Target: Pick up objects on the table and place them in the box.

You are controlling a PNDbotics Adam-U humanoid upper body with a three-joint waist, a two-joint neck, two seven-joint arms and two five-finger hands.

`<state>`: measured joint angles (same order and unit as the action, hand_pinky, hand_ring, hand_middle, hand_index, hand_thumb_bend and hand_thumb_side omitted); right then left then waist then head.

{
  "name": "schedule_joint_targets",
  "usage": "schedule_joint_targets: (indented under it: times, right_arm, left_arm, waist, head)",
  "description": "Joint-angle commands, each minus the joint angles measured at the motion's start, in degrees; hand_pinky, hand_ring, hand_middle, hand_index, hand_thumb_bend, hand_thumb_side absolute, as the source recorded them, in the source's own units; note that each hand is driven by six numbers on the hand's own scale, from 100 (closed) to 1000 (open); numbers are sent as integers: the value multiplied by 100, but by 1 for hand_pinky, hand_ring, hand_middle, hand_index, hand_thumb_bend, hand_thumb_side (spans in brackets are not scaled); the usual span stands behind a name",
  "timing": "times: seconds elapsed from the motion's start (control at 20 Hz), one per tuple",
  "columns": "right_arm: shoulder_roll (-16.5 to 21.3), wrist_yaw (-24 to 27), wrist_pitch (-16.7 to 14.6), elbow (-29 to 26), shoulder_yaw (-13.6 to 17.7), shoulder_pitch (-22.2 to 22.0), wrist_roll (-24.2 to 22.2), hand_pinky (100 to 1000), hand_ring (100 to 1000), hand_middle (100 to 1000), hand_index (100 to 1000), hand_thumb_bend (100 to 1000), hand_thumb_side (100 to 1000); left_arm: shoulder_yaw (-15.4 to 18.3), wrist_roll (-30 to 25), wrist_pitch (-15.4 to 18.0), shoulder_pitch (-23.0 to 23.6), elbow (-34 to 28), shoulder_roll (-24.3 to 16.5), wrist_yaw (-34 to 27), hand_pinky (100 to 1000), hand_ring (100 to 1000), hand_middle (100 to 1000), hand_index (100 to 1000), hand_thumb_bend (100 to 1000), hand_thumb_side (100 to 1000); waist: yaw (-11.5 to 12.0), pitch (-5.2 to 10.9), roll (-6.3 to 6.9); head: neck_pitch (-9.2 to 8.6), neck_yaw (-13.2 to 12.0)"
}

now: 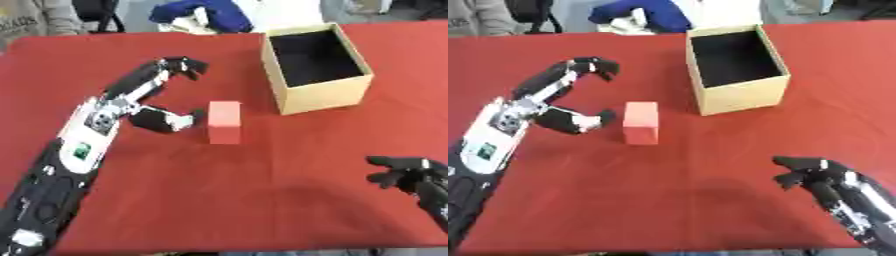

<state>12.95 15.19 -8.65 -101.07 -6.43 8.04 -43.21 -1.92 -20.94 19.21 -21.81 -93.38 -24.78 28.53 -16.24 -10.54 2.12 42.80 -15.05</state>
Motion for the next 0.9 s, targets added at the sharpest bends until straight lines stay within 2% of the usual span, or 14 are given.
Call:
schedule_joint_targets:
  times: [0.05,0.9]
  right_arm:
    - [53,2,2,-79,-5,37,-13,844,949,588,823,100,561]
    - [52,8,3,-76,-9,42,-33,845,949,588,823,100,561]
  left_arm:
    - [-20,48,37,-115,54,-180,67,1000,771,801,939,343,523]
    - [-225,30,197,-232,315,-202,179,1000,774,805,940,339,535]
  waist:
    - [-9,87,-16]
    - [-39,89,-17]
  head:
    - [9,-23]
    - [14,-54]
